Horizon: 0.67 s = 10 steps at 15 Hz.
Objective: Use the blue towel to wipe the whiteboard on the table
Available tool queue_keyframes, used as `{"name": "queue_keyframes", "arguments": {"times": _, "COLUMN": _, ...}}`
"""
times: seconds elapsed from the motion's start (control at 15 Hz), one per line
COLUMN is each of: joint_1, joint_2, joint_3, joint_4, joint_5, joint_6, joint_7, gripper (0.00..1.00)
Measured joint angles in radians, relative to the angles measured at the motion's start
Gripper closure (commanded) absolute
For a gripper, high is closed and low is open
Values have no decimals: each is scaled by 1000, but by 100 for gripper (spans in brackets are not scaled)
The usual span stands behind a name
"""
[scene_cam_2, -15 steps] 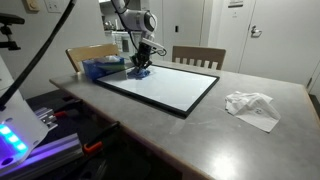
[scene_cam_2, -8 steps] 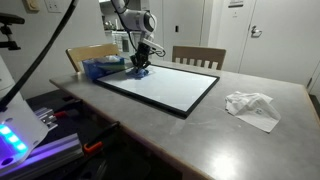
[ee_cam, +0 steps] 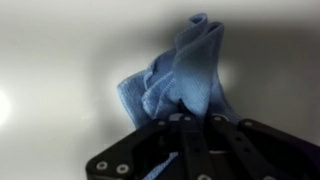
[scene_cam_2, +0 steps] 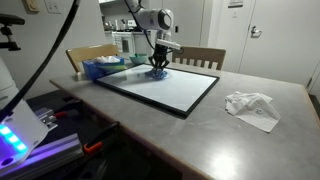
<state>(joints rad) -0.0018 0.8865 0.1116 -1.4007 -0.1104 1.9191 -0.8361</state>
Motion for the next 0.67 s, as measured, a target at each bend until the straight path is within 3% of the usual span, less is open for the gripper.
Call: {"name": "queue_keyframes", "arguments": {"times": 0.67, "joint_1": -180, "joint_2": -49, "joint_3": -76, "joint_4": -107, "joint_5": 24, "joint_6": 329, "joint_7": 186, "gripper": 98}}
